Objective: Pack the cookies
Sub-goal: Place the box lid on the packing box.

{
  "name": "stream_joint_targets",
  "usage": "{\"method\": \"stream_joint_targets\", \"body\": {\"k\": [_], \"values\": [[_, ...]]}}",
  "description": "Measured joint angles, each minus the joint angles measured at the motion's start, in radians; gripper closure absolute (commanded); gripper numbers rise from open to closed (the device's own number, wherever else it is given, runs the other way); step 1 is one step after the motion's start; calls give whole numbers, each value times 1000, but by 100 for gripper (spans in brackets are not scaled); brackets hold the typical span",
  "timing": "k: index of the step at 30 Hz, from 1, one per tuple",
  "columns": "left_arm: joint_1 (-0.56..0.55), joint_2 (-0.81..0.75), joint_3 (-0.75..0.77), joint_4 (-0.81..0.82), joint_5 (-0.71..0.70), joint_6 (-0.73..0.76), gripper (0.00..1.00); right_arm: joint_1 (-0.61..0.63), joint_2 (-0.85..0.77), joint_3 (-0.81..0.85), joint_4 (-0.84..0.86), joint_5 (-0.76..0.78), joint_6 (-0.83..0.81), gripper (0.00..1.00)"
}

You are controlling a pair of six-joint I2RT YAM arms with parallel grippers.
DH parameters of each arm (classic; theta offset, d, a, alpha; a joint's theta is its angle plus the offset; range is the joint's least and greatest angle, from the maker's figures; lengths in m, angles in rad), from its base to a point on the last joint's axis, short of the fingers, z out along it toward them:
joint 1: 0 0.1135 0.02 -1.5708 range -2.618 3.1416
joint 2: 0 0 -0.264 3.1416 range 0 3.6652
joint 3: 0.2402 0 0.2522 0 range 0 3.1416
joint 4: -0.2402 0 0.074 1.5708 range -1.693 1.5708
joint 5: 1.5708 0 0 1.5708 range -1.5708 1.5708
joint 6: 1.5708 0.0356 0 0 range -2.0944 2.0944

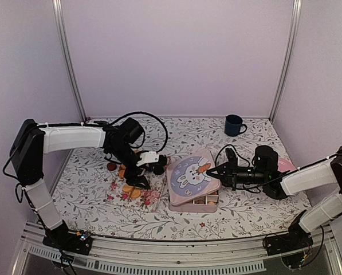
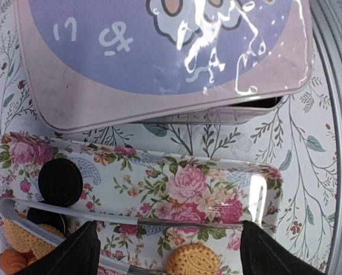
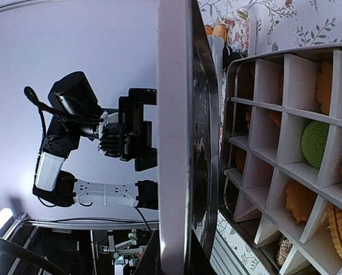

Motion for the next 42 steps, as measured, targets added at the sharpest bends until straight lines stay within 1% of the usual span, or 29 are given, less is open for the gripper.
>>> {"method": "stream_joint_targets", "body": {"k": [1,3,4,10,14,18,23,30,35,42], "values": [[-8,13,2,9,1,-6,17,0,6,0,7,-1,-1,83],[-24,36,8,27,2,-20,18,-3,20,-1,8,-1,-4,72],[-30,47,13,32,2,-25,18,-6,25,-2,7,-1,2,70],[-72,112,43,79,0,-51,23,-21,35,-31,-14,1,-20,66],[-93,151,52,107,-9,-71,24,-23,36,-33,-36,0,-39,63],[-93,154,54,129,-19,-90,25,-28,24,-32,-91,1,-71,63],[-94,154,54,151,-25,-104,26,-39,-42,0,-267,21,-145,61],[-105,147,53,167,-42,-108,26,-42,-137,174,-617,114,-338,57],[-111,115,50,185,-58,-114,26,-39,-130,275,-792,193,-456,56],[-118,91,46,211,-68,-130,25,13,-11,404,-909,287,-538,56]]}}
